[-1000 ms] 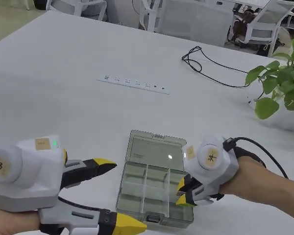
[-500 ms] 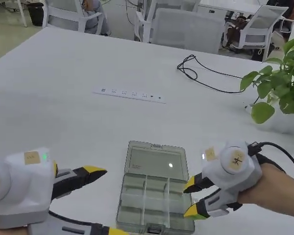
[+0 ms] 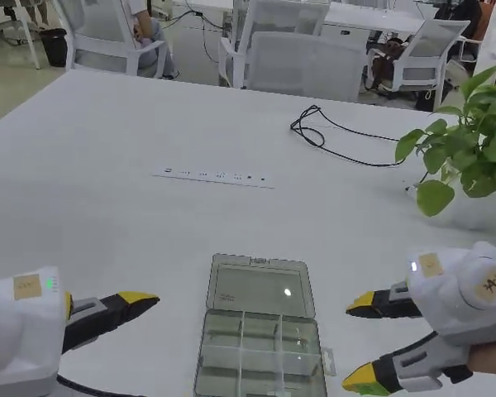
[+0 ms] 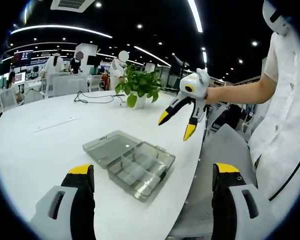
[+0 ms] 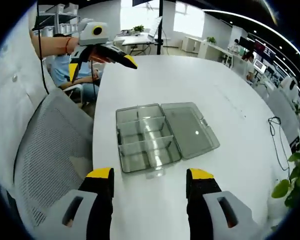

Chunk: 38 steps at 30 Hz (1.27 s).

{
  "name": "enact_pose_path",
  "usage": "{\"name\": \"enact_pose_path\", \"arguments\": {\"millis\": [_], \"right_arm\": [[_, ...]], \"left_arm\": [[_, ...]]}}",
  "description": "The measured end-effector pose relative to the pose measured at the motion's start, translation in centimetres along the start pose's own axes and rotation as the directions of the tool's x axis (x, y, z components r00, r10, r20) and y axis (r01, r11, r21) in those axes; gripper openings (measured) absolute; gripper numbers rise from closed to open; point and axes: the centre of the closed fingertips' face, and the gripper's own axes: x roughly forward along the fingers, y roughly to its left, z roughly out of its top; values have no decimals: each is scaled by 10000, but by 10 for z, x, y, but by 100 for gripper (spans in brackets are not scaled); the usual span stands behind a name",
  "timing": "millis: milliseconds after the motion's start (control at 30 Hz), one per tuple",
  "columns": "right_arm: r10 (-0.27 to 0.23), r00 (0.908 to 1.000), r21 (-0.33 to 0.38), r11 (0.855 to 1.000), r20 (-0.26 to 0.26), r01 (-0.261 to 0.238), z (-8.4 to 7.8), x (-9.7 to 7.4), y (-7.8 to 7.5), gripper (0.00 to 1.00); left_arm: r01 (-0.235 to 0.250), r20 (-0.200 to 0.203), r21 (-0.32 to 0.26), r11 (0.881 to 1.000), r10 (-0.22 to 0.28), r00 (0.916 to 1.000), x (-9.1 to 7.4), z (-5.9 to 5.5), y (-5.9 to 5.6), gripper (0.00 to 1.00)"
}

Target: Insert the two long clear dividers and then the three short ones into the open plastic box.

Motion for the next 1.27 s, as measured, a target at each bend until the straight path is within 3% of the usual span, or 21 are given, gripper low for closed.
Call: {"name": "enact_pose_path", "arguments": {"millis": [267,467,633,867,1267], "right_arm": [[-701,9953,936,9936,664,637,-17,-18,2,67],[-1261,9837,1636,9810,1284,1044,-31,-27,4,74],[-1630,9669,2153,9692,1961,1197,-38,-28,11,82],[-1772,9627,2610,9577,2043,1209,-54,-26,22,88],[-2009,9570,2979,9453,2095,1333,-62,-27,30,88]], "left_arm": [[-123,-135,130,9998,125,9998,-4,-5,1,100],[-242,-265,251,9994,248,9993,-6,-12,1,100],[-403,-465,404,9984,422,9980,-8,-21,2,100],[-475,-653,362,9982,497,9966,-10,-34,1,100],[-575,-745,257,9980,592,9955,-14,-45,0,100]]}}
